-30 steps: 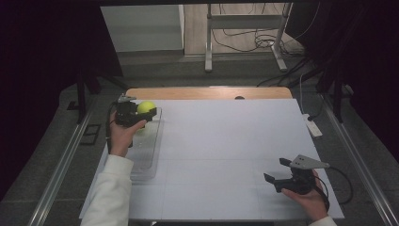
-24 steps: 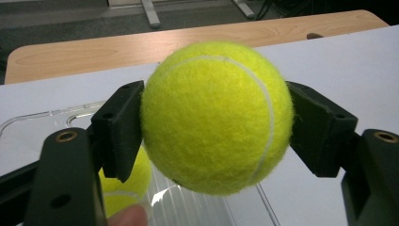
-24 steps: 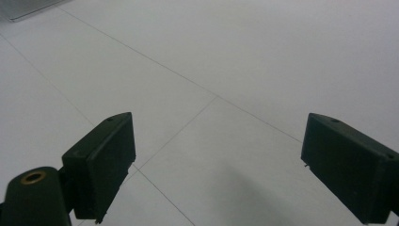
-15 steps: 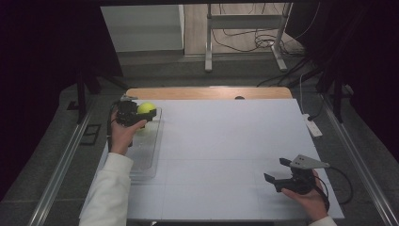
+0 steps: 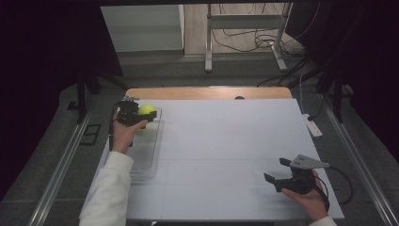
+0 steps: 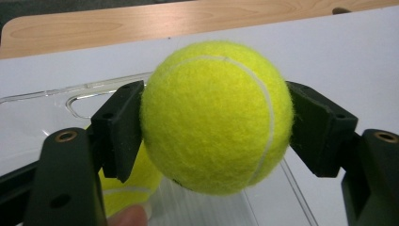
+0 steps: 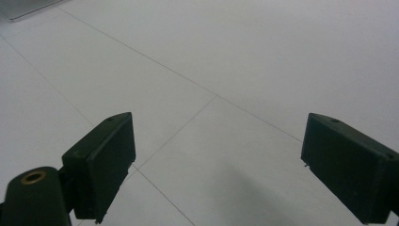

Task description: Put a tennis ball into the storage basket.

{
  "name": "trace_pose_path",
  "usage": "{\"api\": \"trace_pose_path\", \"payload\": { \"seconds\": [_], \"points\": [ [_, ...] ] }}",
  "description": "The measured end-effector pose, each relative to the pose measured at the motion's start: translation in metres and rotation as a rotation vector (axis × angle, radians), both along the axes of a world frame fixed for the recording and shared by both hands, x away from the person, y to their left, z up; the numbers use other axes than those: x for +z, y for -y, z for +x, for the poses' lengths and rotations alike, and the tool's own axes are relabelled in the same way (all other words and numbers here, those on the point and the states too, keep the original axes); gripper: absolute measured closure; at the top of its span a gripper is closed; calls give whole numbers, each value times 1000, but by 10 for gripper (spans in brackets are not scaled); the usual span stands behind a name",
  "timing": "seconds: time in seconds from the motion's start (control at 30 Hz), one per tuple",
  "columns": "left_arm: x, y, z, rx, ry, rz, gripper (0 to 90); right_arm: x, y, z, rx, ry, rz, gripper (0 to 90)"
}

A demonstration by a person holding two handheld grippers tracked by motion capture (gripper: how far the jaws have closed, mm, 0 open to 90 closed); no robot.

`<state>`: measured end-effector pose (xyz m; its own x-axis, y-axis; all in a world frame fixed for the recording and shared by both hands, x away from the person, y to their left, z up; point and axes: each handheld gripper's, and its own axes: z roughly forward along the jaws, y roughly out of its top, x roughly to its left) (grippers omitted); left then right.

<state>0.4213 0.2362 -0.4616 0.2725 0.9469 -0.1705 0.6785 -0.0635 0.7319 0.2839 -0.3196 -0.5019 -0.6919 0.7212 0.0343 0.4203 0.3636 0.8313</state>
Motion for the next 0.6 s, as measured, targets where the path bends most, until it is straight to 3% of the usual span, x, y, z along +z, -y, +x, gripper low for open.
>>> {"api": "trace_pose_path", "payload": {
  "seconds": [0.6],
  "points": [
    [-10, 5, 8, -11, -50, 43, 270, -1, 0, 0, -1, 0, 2, 108]
  ]
}}
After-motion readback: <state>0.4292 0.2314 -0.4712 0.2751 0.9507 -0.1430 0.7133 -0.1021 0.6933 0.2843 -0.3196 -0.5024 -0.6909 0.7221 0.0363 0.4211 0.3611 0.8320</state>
